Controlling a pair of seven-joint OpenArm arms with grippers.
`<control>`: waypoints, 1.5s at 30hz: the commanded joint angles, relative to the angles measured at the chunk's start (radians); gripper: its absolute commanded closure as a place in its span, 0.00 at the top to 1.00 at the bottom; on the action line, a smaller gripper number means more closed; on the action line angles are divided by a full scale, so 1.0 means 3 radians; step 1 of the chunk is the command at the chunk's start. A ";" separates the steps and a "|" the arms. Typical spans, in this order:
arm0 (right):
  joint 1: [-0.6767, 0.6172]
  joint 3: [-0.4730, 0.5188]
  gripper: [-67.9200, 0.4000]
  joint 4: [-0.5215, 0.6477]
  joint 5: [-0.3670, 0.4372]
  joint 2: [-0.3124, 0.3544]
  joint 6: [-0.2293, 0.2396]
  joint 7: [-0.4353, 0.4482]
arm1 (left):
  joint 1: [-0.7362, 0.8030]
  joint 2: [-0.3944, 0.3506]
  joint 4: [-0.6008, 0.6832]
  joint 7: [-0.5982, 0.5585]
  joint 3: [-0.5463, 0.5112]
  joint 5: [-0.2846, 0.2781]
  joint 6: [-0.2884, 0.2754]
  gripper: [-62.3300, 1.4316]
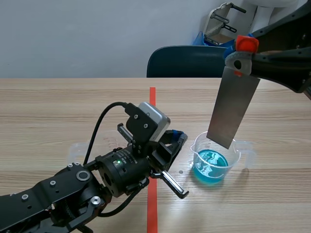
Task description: Do the redox reaction experiment
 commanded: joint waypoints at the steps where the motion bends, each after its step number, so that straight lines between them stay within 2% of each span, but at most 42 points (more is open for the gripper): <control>1: 0.0058 0.0053 0.02 0.0043 0.0072 0.0053 0.0022 0.0052 | -0.0037 0.0042 0.0036 -0.0064 0.0000 -0.0011 0.0005 0.06; 14: 0.0058 0.0053 0.02 0.0043 0.0072 0.0053 0.0022 0.0052 | -0.0025 0.0067 0.0041 -0.0069 0.0003 0.0001 0.0009 0.06; 18: 0.0058 0.0053 0.02 0.0043 0.0072 0.0053 0.0022 0.0061 | 0.0098 -0.0093 0.0154 -0.0116 -0.0048 -0.0025 0.0029 0.06; 23: 0.0058 0.0053 0.02 0.0043 0.0072 0.0053 0.0022 0.0062 | 0.0437 -0.0426 0.0479 -0.0206 -0.0249 -0.0173 0.0033 0.06; 35: 0.0058 0.0053 0.02 0.0043 0.0072 0.0053 0.0022 0.0062 | 0.1851 -0.1099 0.1410 -0.0268 -0.1162 -0.0178 0.0043 0.06; 39: 0.0058 0.0053 0.02 0.0043 0.0072 0.0053 0.0022 0.0064 | 0.2391 -0.1190 0.1682 -0.0266 -0.1514 -0.0179 0.0046 0.06; 45: 0.0058 0.0053 0.02 0.0043 0.0072 0.0053 0.0022 0.0062 | 0.3207 -0.1189 0.2010 -0.0420 -0.2122 -0.0178 0.0046 0.06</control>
